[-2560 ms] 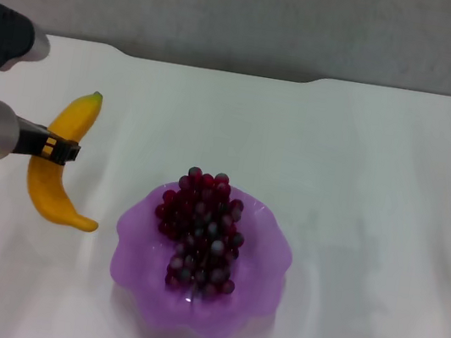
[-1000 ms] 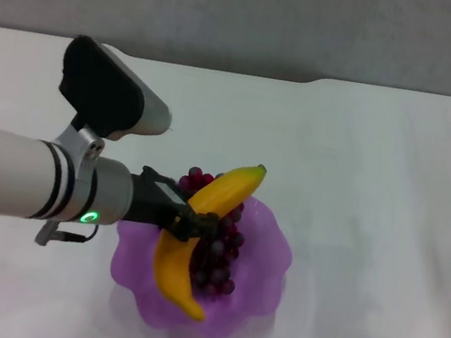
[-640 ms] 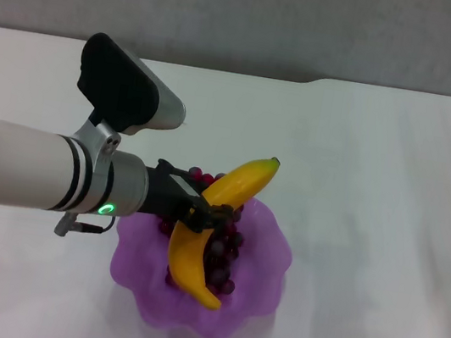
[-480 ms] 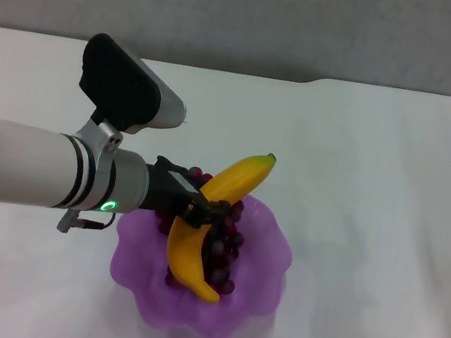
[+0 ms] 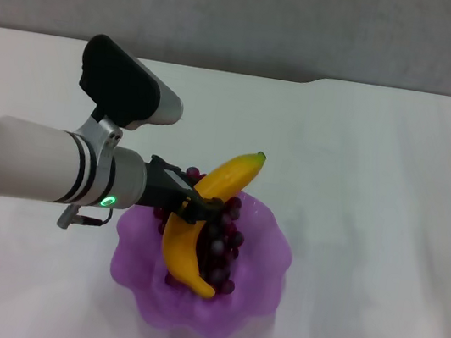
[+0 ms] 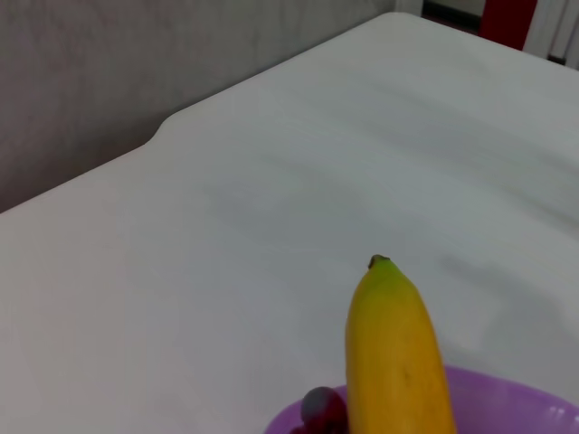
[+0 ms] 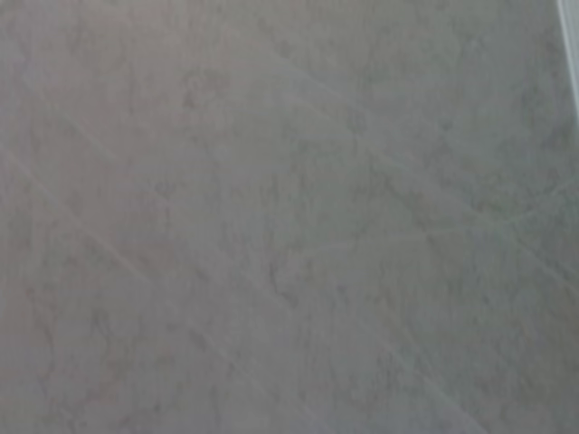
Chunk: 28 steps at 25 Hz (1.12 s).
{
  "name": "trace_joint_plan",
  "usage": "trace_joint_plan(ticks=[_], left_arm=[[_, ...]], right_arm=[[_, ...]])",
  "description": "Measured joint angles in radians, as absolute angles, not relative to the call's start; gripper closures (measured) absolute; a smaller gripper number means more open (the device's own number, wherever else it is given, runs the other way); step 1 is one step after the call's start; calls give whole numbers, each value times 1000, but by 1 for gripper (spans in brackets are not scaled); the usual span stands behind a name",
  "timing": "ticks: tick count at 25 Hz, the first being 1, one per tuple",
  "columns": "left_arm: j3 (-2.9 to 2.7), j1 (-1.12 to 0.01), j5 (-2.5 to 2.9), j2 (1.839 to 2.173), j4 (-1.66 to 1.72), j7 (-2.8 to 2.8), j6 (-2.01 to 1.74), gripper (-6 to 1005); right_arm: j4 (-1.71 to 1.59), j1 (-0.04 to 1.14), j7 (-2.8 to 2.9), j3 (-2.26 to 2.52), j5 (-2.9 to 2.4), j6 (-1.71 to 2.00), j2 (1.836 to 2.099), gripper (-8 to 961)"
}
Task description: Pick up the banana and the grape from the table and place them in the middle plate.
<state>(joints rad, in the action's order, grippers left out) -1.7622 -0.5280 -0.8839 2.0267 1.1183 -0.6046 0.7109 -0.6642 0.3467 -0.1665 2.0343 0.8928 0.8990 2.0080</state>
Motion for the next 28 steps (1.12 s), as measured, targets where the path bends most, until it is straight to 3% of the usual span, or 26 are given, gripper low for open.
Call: trace_joint_plan(ticks=[6, 17, 28], left_arm=[[-1759, -526, -889, 2027, 1120, -600, 728, 489], [-1711, -450, -960, 2027, 1269, -642, 742, 155], [-1593, -370, -998, 2029, 1352, -704, 627, 154]], right_arm=[[-663, 347, -166, 2036, 893, 900, 2008, 180], [-652, 348, -166, 2036, 892, 901, 2008, 180], [-658, 350, -166, 2045, 887, 901, 2008, 180]])
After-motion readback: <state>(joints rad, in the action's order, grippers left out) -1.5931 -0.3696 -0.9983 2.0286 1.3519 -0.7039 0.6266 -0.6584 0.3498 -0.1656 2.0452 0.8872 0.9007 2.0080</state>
